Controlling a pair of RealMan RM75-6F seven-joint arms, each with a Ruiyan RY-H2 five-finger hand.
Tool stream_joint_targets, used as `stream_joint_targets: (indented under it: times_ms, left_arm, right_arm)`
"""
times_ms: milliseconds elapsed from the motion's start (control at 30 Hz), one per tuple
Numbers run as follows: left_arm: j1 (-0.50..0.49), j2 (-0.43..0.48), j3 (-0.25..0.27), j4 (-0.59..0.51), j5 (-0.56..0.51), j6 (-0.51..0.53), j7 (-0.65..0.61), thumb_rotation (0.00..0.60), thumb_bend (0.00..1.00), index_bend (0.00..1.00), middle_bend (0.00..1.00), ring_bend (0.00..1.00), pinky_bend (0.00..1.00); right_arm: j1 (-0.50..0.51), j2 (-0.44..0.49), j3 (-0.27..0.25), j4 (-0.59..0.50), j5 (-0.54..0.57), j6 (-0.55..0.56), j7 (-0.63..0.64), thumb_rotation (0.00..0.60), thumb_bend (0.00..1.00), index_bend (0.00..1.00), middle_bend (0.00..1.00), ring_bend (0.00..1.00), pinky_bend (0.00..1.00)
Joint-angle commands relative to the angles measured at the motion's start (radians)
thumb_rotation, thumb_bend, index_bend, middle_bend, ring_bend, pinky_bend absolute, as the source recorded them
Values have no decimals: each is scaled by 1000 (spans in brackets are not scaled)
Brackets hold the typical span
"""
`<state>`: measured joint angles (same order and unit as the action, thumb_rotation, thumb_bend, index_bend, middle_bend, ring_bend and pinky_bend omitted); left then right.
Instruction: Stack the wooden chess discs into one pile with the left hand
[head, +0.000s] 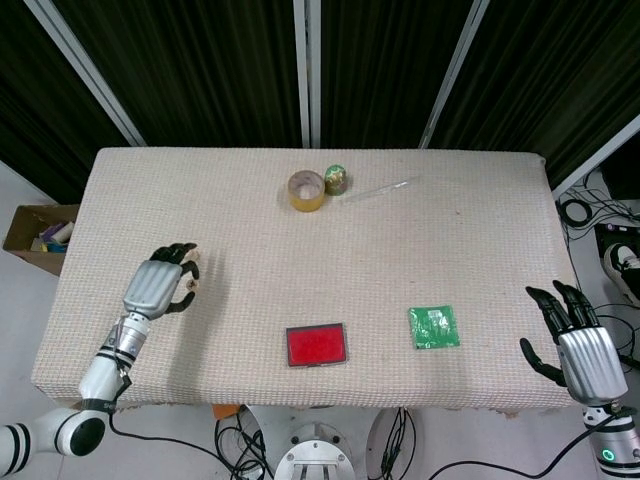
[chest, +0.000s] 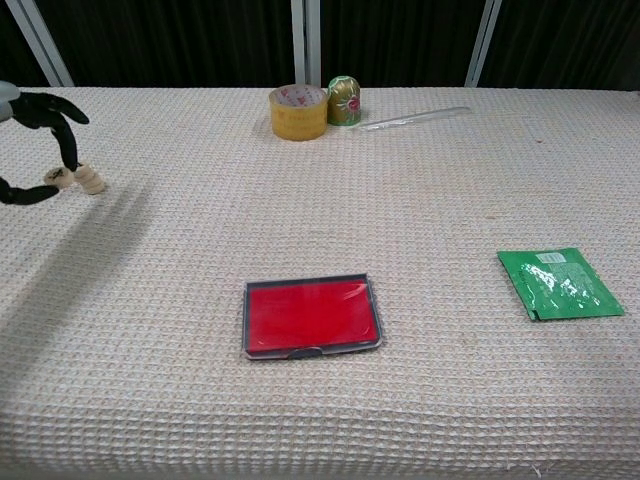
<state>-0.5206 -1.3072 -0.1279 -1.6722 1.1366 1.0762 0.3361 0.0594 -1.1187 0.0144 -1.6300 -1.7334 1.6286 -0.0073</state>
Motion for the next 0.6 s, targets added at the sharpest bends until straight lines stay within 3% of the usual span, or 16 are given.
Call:
stream_joint_targets:
  times_ms: [33,333,600]
  left_arm:
    - [-81,-10,-77,116,-141,-110,-6,600,419,501,110,94,164]
    - [-160,-106,-98,304,-257,-217,-21,600,414,493,110,94,164]
    - [-179,-124,-83,341,-278,-238,-16,600,407,487,110,94,164]
  right_arm:
    - [-1,0,1,0,3,-1,0,600,297,130,219,42,141]
    - [-1,4,8,-6,20,-5,-6,600,297,130,219,42,141]
    - [1,4,11,-11,28,-12,-11,600,297,130,219,42,141]
